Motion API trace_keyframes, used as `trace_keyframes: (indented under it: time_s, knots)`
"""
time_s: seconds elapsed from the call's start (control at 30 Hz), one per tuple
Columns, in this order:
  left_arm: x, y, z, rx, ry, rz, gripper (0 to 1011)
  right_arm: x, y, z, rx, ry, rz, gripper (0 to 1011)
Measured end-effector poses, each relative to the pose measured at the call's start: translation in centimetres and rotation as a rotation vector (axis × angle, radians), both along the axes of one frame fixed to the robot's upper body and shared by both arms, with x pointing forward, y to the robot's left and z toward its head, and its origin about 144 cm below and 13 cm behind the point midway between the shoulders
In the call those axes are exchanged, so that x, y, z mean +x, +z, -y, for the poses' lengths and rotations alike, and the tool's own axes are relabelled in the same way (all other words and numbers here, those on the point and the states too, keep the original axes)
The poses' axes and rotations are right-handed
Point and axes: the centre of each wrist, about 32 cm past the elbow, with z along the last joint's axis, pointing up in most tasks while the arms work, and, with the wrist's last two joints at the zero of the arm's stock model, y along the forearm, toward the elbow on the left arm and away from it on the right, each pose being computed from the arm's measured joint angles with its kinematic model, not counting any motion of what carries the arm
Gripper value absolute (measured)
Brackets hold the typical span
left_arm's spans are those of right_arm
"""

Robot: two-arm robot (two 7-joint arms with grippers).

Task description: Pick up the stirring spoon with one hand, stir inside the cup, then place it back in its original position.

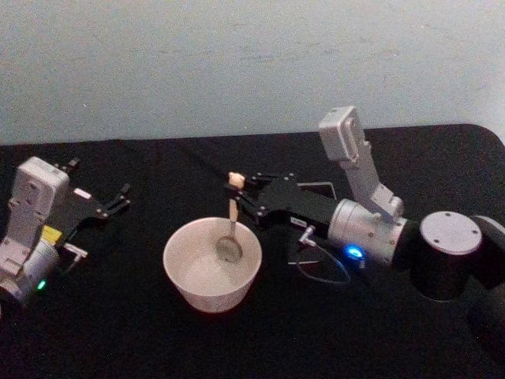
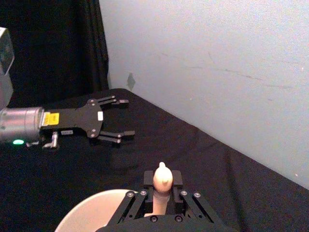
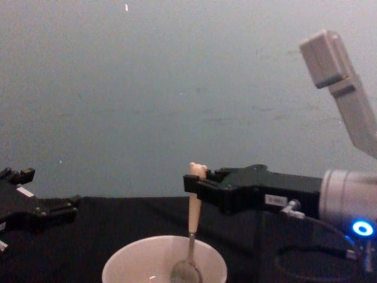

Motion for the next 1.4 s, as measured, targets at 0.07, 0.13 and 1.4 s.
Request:
trace_keyframes:
  time_s: [0.07,0.13,1.4]
  knots:
    - [0.0,0.0,0.0,0.0,0.0,0.0,1001,-0.4,0.1,0.6,-0.004,0.008,0.0,212]
    - [0.0,0.0,0.0,0.0,0.0,0.0,1001,-0.7,0.0,1.0,-0.005,0.015,-0.005,212]
    - [0.0,0.0,0.0,0.0,0.0,0.0,1002,0.0,0.2,-2.5,0.025,0.026,-0.048,212]
